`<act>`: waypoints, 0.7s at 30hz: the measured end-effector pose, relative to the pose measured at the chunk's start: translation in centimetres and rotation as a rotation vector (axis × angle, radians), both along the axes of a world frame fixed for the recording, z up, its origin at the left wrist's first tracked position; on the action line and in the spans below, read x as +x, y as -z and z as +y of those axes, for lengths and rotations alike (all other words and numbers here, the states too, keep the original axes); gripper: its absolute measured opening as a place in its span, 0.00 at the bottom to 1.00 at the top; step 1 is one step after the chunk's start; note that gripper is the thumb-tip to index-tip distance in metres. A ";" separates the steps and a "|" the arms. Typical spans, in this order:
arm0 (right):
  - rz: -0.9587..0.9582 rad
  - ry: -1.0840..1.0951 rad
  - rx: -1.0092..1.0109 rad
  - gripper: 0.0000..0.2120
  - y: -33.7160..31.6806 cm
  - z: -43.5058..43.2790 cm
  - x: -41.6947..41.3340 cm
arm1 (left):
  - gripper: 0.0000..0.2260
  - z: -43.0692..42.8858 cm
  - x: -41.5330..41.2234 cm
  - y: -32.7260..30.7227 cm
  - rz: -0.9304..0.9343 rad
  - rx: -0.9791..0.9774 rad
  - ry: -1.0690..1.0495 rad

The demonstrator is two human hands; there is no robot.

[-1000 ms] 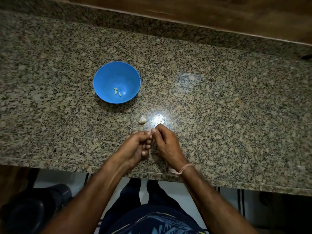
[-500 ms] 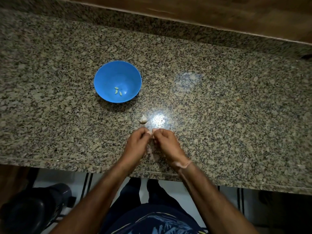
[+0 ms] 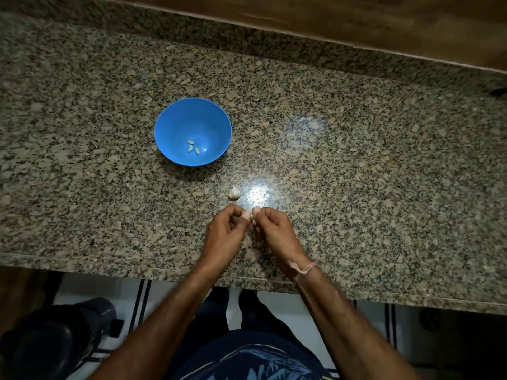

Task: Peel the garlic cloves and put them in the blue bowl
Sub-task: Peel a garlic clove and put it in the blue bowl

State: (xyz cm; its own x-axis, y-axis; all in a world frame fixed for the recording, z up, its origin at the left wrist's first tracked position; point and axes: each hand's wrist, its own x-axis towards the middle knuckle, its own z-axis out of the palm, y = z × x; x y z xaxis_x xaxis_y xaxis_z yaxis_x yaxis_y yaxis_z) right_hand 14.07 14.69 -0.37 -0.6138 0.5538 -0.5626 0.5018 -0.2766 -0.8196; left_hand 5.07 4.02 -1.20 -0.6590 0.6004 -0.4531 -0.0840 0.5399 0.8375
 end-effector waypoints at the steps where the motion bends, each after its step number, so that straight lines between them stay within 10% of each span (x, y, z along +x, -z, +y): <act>1: 0.015 0.021 -0.072 0.15 -0.1 -0.1 0.1 | 0.07 0.0 0.0 0.0 -0.009 0.025 -0.007; 9: 0.051 0.285 -0.584 0.13 -0.4 -0.7 -0.6 | 0.07 -0.1 0.5 0.5 0.002 0.072 -0.053; 13: -0.009 -0.079 0.327 0.15 0.4 -0.9 0.0 | 0.08 0.1 -0.4 0.8 -0.556 0.128 -0.136; 15: 0.005 -0.100 0.464 0.16 0.7 -0.8 0.1 | 0.08 0.0 -1.0 0.7 -0.718 0.134 -0.123; 21: 0.059 0.154 -0.379 0.14 -0.1 -1.0 0.3 | 0.07 -0.1 0.2 -0.2 0.143 0.066 0.054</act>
State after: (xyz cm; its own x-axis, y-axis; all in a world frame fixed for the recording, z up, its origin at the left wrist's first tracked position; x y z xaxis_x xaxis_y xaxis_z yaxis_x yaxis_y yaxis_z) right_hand 14.37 13.65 -0.22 -0.5776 0.4021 -0.7104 0.3858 -0.6324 -0.6717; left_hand 5.32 3.91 -1.04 -0.6801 0.6621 -0.3149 0.0664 0.4834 0.8729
